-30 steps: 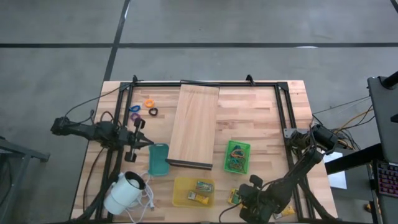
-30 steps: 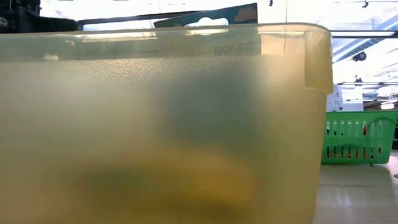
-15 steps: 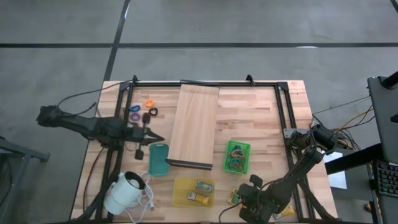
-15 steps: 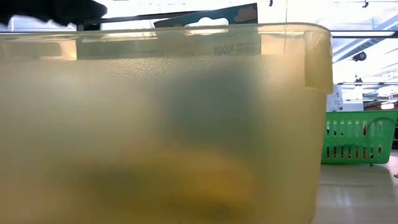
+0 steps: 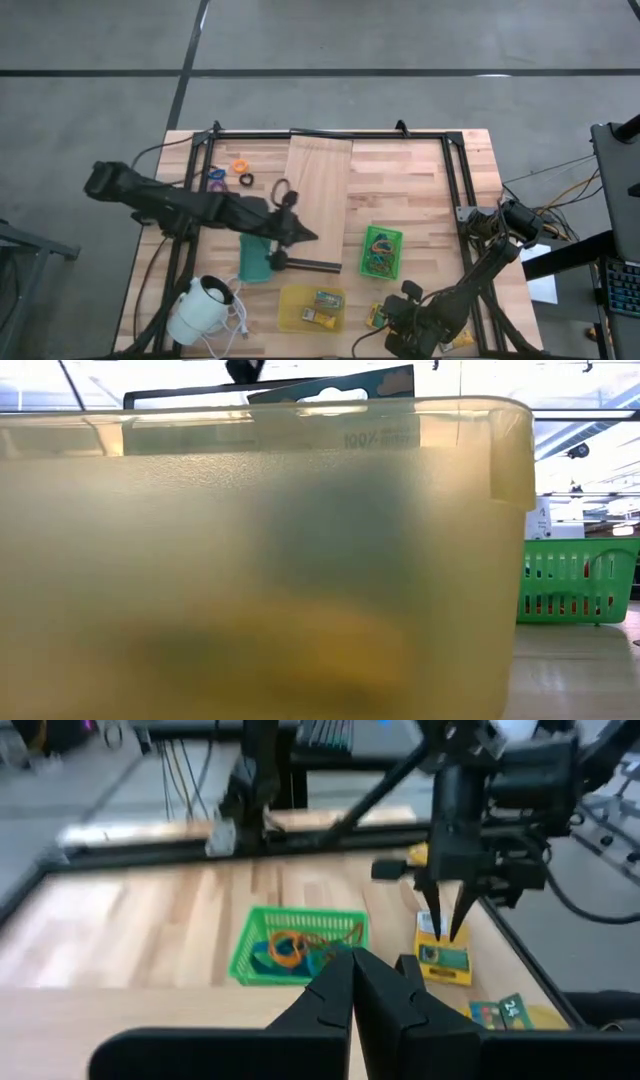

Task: Pick & Place Office Desk Supplies
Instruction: Put the large yellow crayon box into the yellow bin

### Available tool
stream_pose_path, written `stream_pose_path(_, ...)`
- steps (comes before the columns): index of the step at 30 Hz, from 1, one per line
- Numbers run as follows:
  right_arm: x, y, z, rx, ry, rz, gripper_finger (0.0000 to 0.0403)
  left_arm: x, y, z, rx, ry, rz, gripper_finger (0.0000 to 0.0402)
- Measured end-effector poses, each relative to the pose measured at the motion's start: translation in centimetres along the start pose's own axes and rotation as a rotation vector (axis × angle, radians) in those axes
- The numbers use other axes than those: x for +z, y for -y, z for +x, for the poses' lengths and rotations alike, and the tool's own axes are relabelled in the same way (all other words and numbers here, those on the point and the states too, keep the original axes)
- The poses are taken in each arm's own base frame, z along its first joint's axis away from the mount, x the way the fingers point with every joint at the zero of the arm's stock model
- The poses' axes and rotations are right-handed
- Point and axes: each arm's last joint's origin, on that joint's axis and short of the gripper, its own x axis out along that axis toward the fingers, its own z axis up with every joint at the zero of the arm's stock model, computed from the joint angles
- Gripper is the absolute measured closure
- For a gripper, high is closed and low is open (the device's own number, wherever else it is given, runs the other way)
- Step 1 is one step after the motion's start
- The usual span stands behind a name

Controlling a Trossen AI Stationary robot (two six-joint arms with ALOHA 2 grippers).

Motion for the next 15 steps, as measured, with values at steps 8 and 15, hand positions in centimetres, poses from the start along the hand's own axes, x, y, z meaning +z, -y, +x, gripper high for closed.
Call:
stream_pose_path(8, -0.1, 0.3, -0.1, -0.029, -0.012, -0.01, 0.0339, 1.4, 0.8, 3.6, -0.15, -0.07, -0.26, 0.039)
stream_pose_path(15, -0.7, 0.0, -0.5, -0.005, -0.059, -0.001, 0.0339, 2.7, 2.4, 4.3, -0.528, -0.144, -0.416, 0.039)
